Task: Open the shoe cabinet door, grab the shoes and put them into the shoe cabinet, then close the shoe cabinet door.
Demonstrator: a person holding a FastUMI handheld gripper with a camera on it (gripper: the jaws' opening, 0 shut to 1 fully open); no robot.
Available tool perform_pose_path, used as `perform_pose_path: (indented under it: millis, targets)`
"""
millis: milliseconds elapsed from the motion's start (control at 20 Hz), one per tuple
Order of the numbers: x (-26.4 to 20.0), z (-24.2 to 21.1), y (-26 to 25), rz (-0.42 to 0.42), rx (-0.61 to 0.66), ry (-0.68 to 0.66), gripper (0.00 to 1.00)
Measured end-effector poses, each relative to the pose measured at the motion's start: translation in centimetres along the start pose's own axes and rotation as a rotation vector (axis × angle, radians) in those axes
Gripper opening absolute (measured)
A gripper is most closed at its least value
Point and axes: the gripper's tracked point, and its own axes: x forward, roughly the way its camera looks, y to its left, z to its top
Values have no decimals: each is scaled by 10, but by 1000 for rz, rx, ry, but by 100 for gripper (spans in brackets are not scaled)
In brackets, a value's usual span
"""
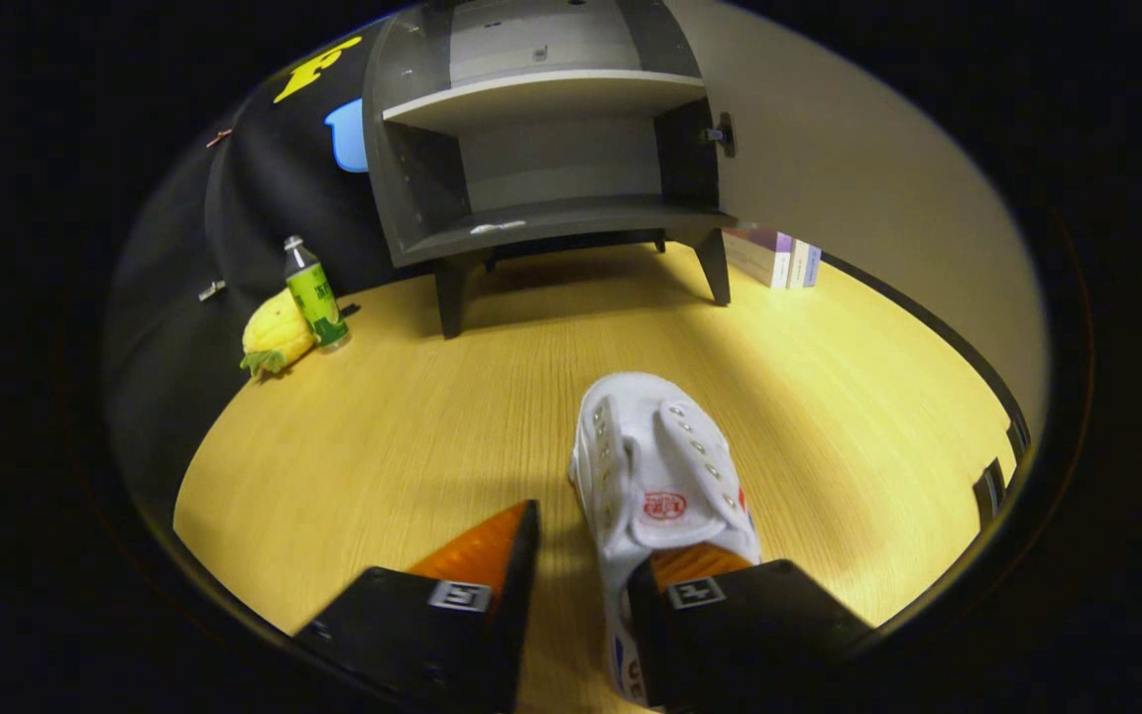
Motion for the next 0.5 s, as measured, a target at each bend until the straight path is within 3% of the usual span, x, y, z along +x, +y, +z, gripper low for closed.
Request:
perform_pose_path:
  millis: [150,500]
  targets:
    - [-3,9,4,12,13,-25,9]
    - [-24,72,-5,25,36,-113,5]
